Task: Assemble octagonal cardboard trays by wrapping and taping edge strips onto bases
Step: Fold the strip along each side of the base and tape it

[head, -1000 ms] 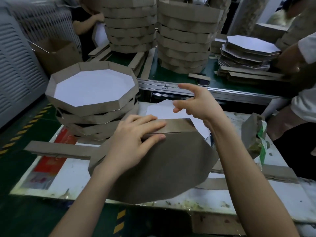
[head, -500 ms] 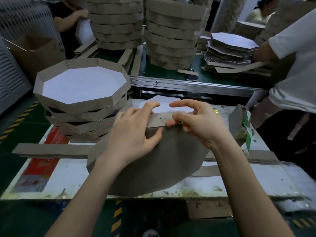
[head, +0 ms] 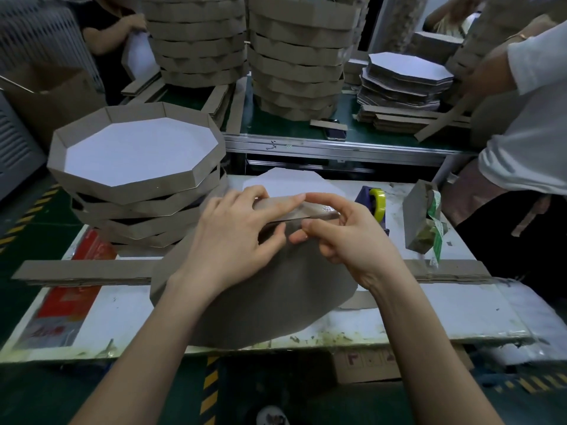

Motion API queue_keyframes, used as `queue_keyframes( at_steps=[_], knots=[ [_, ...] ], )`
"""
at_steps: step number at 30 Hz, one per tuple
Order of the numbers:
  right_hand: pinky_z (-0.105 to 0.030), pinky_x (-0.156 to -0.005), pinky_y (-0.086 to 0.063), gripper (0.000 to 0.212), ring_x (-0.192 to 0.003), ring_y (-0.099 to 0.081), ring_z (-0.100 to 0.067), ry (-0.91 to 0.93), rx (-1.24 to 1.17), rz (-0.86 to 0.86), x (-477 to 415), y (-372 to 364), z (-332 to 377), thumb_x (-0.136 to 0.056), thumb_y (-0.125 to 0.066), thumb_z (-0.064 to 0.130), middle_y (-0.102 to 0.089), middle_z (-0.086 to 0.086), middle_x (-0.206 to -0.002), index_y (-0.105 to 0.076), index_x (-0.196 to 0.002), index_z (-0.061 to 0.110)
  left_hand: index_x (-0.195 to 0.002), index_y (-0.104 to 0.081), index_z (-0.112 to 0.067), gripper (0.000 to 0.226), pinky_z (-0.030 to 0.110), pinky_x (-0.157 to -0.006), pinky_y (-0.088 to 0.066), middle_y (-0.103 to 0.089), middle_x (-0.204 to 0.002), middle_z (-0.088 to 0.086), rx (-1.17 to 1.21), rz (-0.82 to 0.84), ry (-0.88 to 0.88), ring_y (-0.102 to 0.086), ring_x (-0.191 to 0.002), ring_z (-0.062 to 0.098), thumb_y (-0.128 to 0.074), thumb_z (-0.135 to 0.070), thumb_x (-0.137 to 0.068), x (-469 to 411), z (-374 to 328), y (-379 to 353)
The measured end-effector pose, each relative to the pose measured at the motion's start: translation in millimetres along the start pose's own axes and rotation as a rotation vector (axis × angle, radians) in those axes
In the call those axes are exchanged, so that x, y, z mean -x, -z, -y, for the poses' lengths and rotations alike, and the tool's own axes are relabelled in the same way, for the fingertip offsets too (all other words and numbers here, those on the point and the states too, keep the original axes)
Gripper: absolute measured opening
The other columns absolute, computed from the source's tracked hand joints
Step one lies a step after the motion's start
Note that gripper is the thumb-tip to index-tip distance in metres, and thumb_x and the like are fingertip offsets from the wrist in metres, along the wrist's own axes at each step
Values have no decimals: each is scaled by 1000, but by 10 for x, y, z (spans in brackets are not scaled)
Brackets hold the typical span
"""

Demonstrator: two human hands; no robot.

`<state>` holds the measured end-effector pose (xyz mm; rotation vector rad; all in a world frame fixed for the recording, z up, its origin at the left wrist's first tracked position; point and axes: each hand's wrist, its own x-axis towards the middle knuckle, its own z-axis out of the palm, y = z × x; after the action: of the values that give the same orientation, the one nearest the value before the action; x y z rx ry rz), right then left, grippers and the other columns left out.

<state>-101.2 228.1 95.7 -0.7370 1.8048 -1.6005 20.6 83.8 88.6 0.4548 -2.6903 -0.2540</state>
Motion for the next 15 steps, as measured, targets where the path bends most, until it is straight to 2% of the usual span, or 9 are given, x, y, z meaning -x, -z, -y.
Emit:
queue_keyframes(
  at_steps=[5, 9, 13, 15],
  knots=[
    [-14, -39, -33, 47, -38, -39, -6, 14, -24, -3, 57, -12, -44, -95, -63, 7, -76, -13, -82, -50, -135, 25, -135, -43, -57, 54, 37, -93, -36, -51, -129, -5, -28, 34, 19, -48, -115, 19, -21, -55, -86, -13, 1, -4],
    [-11, -43, -38, 73, -43, -53, -1, 84, 48, 3, 100, -16, -51, -92, -67, 5, -77, -9, -78, -32, -148, 37, -137, -43, -55, 52, 36, -94, -34, -49, -131, -7, -29, 52, 16, -46, -117, 16, -28, -53, -88, -24, 7, -4],
    [-9, -48, -41, 80, -50, -60, 1, 114, 88, -17, 28, -74, -115, -92, -67, 6, -76, -3, -73, -23, -155, 31, -134, -50, -49, 52, 35, -94, -33, -52, -130, -9, -2, 17, 27, -48, -115, 16, -32, -49, -85, -33, -9, -7],
    [-7, -52, -42, 78, -50, -60, 3, 147, 105, -41, -19, -94, -168, -93, -66, 6, -71, 7, -61, -25, -155, 29, -127, -60, -45, 50, 36, -93, -34, -59, -125, -11, 26, -28, 42, -53, -113, 17, -32, -49, -85, -69, -51, -17]
  ],
)
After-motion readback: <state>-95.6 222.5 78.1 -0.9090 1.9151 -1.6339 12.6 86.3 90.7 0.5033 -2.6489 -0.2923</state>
